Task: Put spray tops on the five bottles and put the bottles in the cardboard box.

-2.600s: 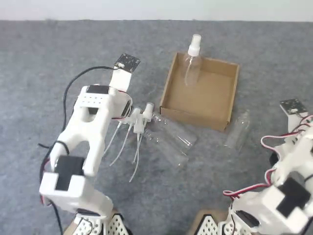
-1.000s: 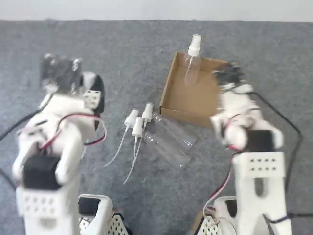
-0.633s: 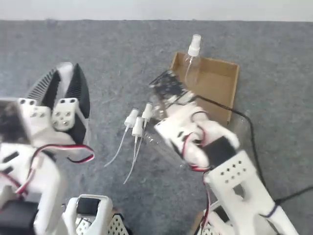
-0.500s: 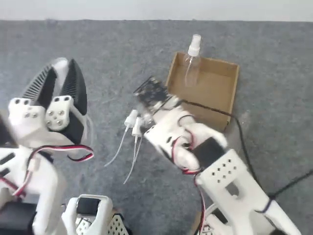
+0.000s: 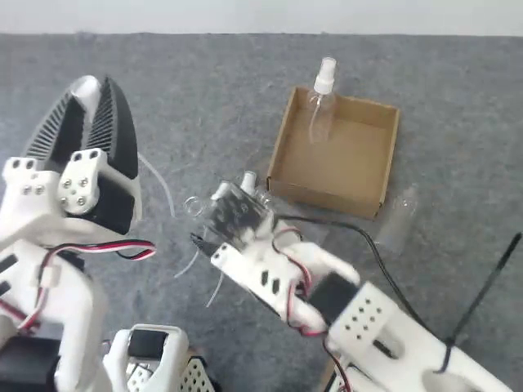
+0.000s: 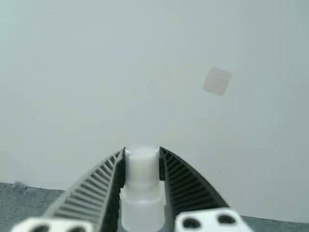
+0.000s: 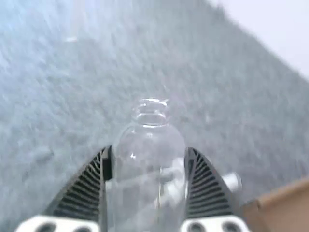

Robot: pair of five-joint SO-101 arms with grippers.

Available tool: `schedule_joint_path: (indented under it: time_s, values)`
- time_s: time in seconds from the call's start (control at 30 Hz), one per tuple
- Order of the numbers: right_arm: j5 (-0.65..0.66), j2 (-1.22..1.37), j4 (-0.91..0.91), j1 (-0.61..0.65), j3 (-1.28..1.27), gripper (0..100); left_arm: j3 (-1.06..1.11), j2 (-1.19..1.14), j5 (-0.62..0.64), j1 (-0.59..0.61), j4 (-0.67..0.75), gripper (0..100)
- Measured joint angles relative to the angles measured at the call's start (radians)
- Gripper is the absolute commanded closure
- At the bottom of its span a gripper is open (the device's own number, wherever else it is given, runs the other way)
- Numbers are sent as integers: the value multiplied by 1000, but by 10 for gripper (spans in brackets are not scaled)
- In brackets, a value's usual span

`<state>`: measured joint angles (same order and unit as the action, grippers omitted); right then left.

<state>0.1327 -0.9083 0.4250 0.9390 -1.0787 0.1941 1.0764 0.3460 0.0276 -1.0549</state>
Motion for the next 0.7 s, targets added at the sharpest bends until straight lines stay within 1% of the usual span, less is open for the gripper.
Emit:
schedule_joint_path:
  time_s: [0.07, 0.17, 0.4, 0.47, 0.57, 0.7]
  values:
    - [-8, -57, -78, 9, -74, 992, 12, 0, 3, 2, 20, 991]
    - [-57, -132, -120, 8, -146, 992, 68, 2, 5, 2, 80, 991]
    - [-94, -199, -135, 8, -186, 992, 203, -3, 6, -2, 183, 991]
    - [-97, -199, -135, 8, -187, 992, 222, -9, 26, -2, 209, 991]
    - [-97, -199, -135, 9, -187, 992, 227, -9, 57, -3, 219, 991]
    - [-97, -199, -137, 8, -189, 992, 233, -9, 63, -18, 213, 991]
